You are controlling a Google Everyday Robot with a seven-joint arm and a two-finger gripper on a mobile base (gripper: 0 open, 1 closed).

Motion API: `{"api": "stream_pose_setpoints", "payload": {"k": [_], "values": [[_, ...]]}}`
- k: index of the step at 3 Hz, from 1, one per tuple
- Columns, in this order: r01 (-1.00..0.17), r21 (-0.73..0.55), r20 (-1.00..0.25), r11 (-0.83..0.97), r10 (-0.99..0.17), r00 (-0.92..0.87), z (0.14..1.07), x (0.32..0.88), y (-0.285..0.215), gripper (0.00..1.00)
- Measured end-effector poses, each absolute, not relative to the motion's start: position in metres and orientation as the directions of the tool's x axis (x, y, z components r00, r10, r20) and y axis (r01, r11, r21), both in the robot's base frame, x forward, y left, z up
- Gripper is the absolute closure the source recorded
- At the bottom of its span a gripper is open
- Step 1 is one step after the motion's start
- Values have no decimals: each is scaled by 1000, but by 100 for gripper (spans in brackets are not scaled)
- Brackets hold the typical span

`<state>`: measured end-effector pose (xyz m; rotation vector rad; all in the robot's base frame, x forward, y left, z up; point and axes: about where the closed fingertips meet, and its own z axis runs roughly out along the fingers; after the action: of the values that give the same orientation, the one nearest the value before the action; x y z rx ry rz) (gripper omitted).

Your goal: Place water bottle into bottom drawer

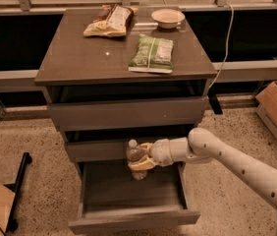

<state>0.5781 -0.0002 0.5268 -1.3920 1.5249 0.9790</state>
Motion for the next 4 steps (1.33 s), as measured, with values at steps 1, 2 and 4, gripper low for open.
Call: {"api": "stream_pose_setpoints", "payload": {"k": [1,2,4], "values": [[-997,-32,-928,74,-374,2,503,592,-13,100],[-990,-48,-928,134,-372,-5,467,612,-29,100],[-988,-30,-940,153,-341,-24,449,612,-22,100]]}}
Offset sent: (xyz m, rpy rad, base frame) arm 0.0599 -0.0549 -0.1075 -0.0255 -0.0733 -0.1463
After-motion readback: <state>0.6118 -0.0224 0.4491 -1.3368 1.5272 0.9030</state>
